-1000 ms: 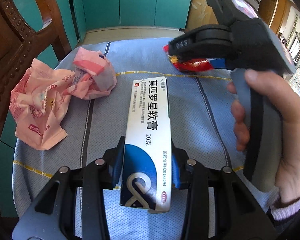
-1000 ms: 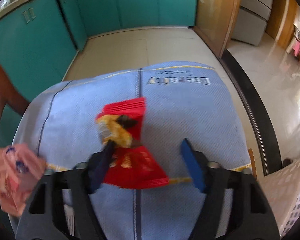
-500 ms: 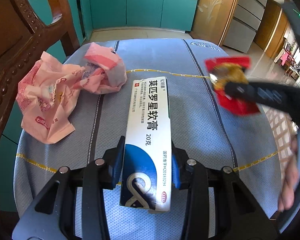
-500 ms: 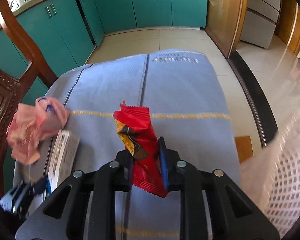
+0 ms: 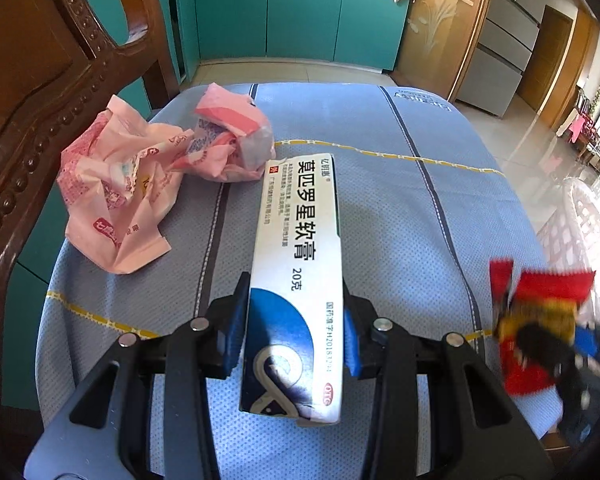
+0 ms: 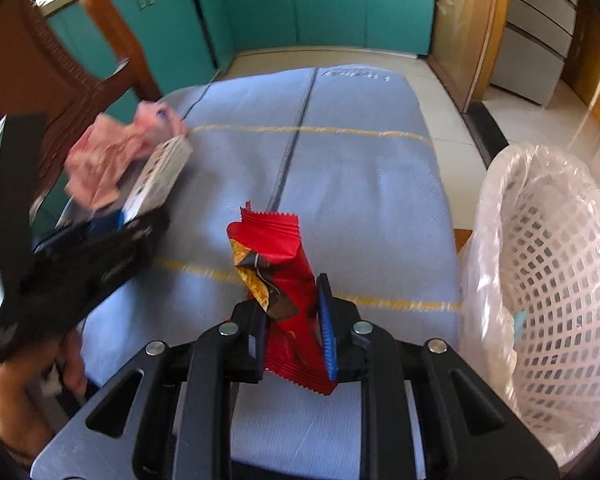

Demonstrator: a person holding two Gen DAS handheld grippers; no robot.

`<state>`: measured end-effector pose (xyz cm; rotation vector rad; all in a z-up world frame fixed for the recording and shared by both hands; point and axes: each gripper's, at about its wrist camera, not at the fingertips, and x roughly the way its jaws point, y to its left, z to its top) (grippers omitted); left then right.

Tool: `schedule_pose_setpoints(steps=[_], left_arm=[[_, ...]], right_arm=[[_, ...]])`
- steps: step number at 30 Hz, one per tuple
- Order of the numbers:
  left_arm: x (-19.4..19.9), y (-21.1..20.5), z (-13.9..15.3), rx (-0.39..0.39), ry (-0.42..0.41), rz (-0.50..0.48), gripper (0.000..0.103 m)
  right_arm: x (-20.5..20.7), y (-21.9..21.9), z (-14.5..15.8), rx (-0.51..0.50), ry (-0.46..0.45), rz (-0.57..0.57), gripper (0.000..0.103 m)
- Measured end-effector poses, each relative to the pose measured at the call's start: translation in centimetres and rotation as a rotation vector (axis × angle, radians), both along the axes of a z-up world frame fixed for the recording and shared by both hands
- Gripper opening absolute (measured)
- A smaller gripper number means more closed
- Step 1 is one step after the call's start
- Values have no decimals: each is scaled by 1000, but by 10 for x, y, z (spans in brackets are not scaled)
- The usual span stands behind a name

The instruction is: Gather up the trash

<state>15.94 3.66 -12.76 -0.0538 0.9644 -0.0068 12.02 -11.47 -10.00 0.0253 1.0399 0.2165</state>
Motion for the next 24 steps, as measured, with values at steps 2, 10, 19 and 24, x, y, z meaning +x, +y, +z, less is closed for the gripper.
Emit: schedule_pose_setpoints(steps=[2,10,19,24], left_arm=[[-2,1,0,-8,0,6,40],[-10,8,3,-30,-17,18,40],[-7,12,5,-27,-25,25,40],[-7,9,5,-22,-28,23,45]], right_arm=[[-6,4,2,10,5,30,22],[-16,12,5,-6,9,94,23],[-8,-18,18,2,-63,-19,60],[-9,-28,26,-19,-105,-56,80]])
